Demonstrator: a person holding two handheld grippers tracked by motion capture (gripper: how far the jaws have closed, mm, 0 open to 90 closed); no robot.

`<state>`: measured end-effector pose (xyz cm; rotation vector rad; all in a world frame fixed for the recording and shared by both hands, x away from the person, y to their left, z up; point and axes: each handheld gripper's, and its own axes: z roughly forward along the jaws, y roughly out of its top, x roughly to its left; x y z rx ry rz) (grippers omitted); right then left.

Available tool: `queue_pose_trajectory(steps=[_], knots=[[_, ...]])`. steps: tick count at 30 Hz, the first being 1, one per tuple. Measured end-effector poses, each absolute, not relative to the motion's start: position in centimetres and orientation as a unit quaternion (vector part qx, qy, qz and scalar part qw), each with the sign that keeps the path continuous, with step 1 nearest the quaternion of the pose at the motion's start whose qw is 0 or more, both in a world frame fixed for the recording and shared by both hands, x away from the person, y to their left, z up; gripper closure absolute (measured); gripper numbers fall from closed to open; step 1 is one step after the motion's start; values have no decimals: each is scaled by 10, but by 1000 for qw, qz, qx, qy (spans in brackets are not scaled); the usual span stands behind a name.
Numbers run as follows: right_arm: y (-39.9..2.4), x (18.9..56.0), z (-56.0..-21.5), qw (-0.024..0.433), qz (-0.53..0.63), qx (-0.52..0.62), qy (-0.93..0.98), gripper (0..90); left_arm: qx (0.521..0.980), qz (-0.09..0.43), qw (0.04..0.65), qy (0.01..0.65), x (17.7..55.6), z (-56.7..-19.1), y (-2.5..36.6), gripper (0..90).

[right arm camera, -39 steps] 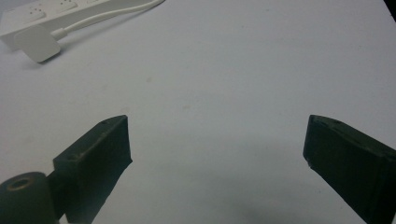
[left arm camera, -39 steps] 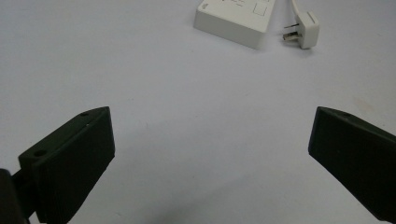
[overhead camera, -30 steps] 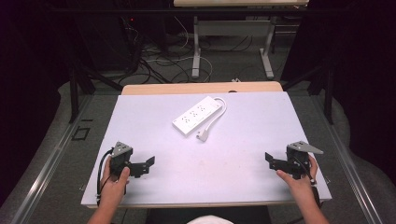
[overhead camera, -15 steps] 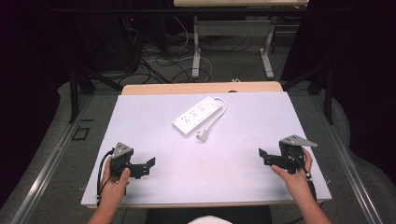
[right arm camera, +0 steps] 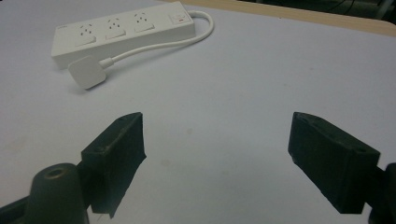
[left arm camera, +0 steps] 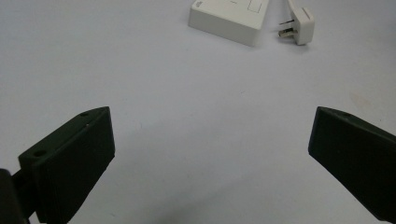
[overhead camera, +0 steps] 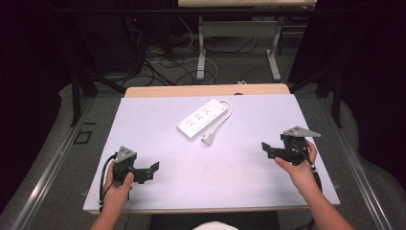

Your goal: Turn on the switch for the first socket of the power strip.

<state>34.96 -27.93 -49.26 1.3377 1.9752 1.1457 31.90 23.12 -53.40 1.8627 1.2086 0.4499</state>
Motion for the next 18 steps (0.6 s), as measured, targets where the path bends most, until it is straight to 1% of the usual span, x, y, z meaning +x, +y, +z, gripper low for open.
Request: queue_pose_trajectory(steps=[7,10,16,18], knots=[[-275,359,-484,239,418,482,732,216,740,184,427,487,318,-535,232,2],[-274,363,-480,240,415,479,735,273,740,185,426,487,318,-535,232,2],[-270,371,-473,231,418,485,733,290,743,182,423,486,318,-535,233,2],[-268,375,-472,235,411,481,738,295,743,183,422,486,318,-535,233,2]])
